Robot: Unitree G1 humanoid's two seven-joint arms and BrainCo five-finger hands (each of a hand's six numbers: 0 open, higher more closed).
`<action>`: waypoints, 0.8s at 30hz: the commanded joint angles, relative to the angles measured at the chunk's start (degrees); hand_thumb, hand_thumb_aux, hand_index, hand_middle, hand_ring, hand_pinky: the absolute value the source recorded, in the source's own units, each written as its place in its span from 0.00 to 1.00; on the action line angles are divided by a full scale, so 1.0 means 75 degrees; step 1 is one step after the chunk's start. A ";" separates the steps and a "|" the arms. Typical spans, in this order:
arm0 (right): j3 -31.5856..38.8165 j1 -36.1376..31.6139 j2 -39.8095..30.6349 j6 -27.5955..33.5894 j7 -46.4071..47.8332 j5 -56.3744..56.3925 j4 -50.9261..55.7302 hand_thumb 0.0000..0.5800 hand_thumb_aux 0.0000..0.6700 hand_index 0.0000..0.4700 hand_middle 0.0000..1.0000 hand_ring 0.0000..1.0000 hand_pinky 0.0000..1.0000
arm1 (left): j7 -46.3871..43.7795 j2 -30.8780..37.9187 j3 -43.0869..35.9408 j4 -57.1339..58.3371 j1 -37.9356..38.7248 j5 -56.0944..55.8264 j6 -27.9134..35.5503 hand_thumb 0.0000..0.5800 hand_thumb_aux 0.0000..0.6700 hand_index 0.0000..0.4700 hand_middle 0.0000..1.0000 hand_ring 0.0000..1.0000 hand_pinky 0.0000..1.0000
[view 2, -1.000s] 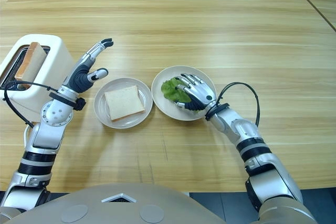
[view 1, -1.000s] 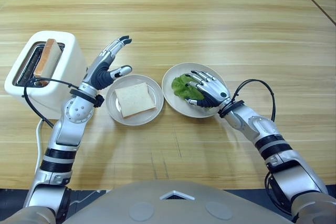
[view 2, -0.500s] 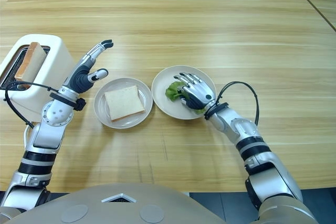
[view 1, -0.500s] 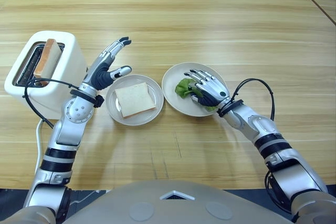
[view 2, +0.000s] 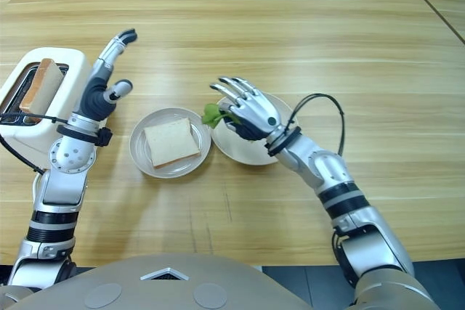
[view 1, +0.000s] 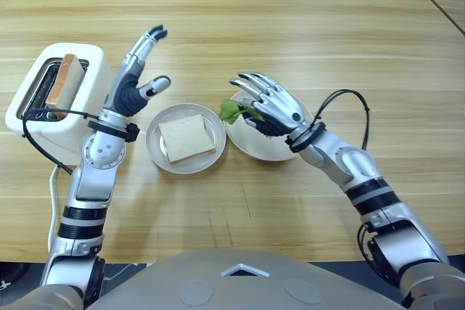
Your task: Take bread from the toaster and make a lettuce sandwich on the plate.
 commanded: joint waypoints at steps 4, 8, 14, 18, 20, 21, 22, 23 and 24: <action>0.1249 -0.1181 0.1459 -0.0189 0.0162 -0.0630 0.1111 1.00 1.00 1.00 0.00 0.00 0.00 | -0.0015 -0.0176 0.0226 -0.0688 -0.0052 -0.0182 0.0395 0.00 0.00 0.00 0.00 0.00 0.00; 0.1828 -0.1846 0.2130 -0.0196 0.0052 -0.0933 0.2212 1.00 1.00 1.00 0.00 0.00 0.00 | -0.0042 -0.0205 0.0241 -0.0710 -0.0011 -0.0191 0.0449 0.00 0.00 0.00 0.00 0.00 0.00; 0.2447 -0.2379 0.2698 -0.0117 -0.0072 -0.1220 0.3287 1.00 1.00 1.00 0.00 0.00 0.00 | -0.0120 -0.0191 0.0275 -0.0708 0.0038 -0.0212 0.0466 0.00 0.00 0.00 0.00 0.00 0.00; 0.2612 -0.2509 0.2709 -0.0018 -0.0153 -0.1297 0.3495 1.00 1.00 1.00 0.00 0.00 0.00 | -0.0173 -0.0176 0.0263 -0.0652 0.0063 -0.0203 0.0453 0.00 0.00 0.00 0.00 0.00 0.00; 0.2648 -0.2563 0.2643 0.0014 -0.0143 -0.1292 0.3451 0.98 0.87 0.87 0.00 0.00 0.00 | -0.0179 -0.0172 0.0285 -0.0629 0.0057 -0.0207 0.0444 0.00 0.00 0.00 0.00 0.00 0.00; 0.2647 -0.2588 0.2606 0.0020 -0.0120 -0.1271 0.3416 0.91 0.69 0.69 0.00 0.00 0.00 | -0.0180 -0.0170 0.0292 -0.0617 0.0054 -0.0208 0.0439 0.00 0.00 0.00 0.00 0.00 0.00; 0.2640 -0.2608 0.2570 0.0020 -0.0091 -0.1246 0.3368 0.79 0.54 0.54 0.00 0.00 0.00 | -0.0180 -0.0168 0.0299 -0.0605 0.0053 -0.0209 0.0434 0.00 0.00 0.00 0.00 0.00 0.00; 0.2621 -0.2618 0.2533 0.0019 -0.0051 -0.1215 0.3292 0.60 0.36 0.36 0.00 0.00 0.00 | -0.0183 -0.0166 0.0304 -0.0599 0.0052 -0.0210 0.0432 0.00 0.00 0.00 0.00 0.00 0.00; 0.2600 -0.2618 0.2498 0.0014 -0.0006 -0.1184 0.3205 0.38 0.22 0.22 0.00 0.00 0.00 | -0.0186 -0.0167 0.0306 -0.0602 0.0055 -0.0210 0.0430 0.00 0.00 0.00 0.00 0.00 0.00</action>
